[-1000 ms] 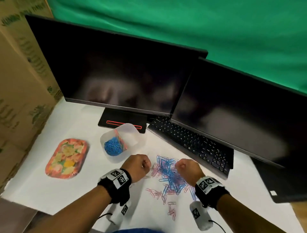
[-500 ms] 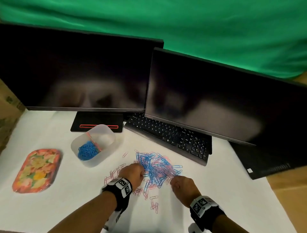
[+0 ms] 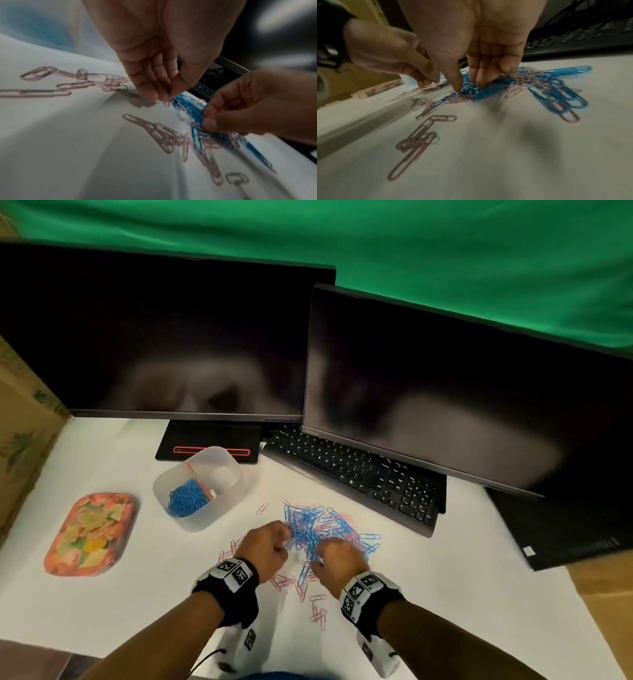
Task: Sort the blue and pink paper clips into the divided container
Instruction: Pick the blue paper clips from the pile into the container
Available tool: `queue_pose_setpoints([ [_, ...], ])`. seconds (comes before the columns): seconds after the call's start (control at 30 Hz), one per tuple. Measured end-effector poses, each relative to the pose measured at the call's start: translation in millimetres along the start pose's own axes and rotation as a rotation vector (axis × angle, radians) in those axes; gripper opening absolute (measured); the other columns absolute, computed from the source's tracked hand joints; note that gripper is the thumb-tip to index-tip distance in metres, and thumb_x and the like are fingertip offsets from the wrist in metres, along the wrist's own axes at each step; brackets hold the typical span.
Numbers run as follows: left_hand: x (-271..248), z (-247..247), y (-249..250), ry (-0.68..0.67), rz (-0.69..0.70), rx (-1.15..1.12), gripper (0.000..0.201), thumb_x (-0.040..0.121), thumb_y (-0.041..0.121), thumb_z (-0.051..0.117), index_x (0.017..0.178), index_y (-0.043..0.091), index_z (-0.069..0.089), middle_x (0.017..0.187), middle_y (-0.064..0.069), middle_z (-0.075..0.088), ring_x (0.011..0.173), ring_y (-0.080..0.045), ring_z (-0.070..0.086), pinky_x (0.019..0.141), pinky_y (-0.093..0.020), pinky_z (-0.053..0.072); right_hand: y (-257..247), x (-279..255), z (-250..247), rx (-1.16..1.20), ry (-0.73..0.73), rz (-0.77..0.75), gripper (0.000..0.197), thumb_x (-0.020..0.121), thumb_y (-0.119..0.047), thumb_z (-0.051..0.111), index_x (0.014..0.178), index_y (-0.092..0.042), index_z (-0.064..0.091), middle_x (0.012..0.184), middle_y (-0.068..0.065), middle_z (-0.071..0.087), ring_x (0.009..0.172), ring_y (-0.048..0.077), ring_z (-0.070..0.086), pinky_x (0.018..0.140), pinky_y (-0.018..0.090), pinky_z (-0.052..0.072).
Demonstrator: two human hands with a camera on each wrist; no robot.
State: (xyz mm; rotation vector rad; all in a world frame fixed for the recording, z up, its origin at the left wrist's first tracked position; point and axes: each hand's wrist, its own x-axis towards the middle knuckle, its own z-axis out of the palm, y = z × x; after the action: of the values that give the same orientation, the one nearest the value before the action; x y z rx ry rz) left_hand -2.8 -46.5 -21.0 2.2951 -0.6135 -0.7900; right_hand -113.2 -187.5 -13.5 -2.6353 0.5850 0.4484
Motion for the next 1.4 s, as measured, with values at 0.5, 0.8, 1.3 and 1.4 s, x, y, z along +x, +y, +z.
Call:
queue_pose_setpoints([
  [0.5, 1.9, -13.7, 6.0, -0.060, -0.434, -1.038, 0.026, 0.085, -0.004, 0.037, 0.076, 0.004, 0.059, 0.063, -0.011, 0.046, 0.051, -0.021, 0.044, 0.054, -0.028, 0.047, 7.6, 6.5, 0.0, 0.210, 0.058, -0.014, 0.011, 0.090, -0.020, 0.046, 0.088, -0.021, 0.057, 0.089, 0.003, 0.064, 0.080, 0.023, 0.060, 0.072, 0.033, 0.053],
  [0.8, 6.9, -10.9, 6.6, -0.085, -0.482, -1.110, 0.020, 0.088, 0.012, 0.045, 0.070, 0.010, 0.053, 0.058, -0.003, 0.041, 0.046, -0.016, 0.039, 0.048, -0.025, 0.039, 17.9, 7.8, 0.2, 0.202, 0.022, -0.024, 0.039, 0.090, -0.011, 0.042, 0.122, -0.024, 0.061, 0.107, 0.008, 0.070, 0.098, 0.025, 0.065, 0.085, 0.028, 0.052],
  [1.3, 11.1, -10.3, 13.0, -0.042, -0.427, -1.033, 0.034, 0.083, -0.015, 0.028, 0.084, 0.001, 0.058, 0.068, -0.008, 0.049, 0.057, -0.020, 0.049, 0.056, -0.029, 0.054, 18.2, 10.3, -21.0, 1.038, -0.085, 0.268, 0.018, 0.093, 0.000, 0.046, 0.077, -0.009, 0.050, 0.066, 0.011, 0.058, 0.049, 0.023, 0.056, 0.042, 0.023, 0.037],
  [1.4, 10.2, -8.6, 12.3, -0.049, -0.384, -1.027, 0.038, 0.083, -0.018, 0.031, 0.092, -0.002, 0.064, 0.081, -0.017, 0.061, 0.067, -0.025, 0.057, 0.061, -0.028, 0.057, 14.9, 8.6, -26.2, 1.130, -0.108, 0.267, 0.015, 0.090, 0.004, 0.044, 0.083, -0.007, 0.052, 0.065, 0.013, 0.056, 0.047, 0.022, 0.052, 0.042, 0.022, 0.036],
])
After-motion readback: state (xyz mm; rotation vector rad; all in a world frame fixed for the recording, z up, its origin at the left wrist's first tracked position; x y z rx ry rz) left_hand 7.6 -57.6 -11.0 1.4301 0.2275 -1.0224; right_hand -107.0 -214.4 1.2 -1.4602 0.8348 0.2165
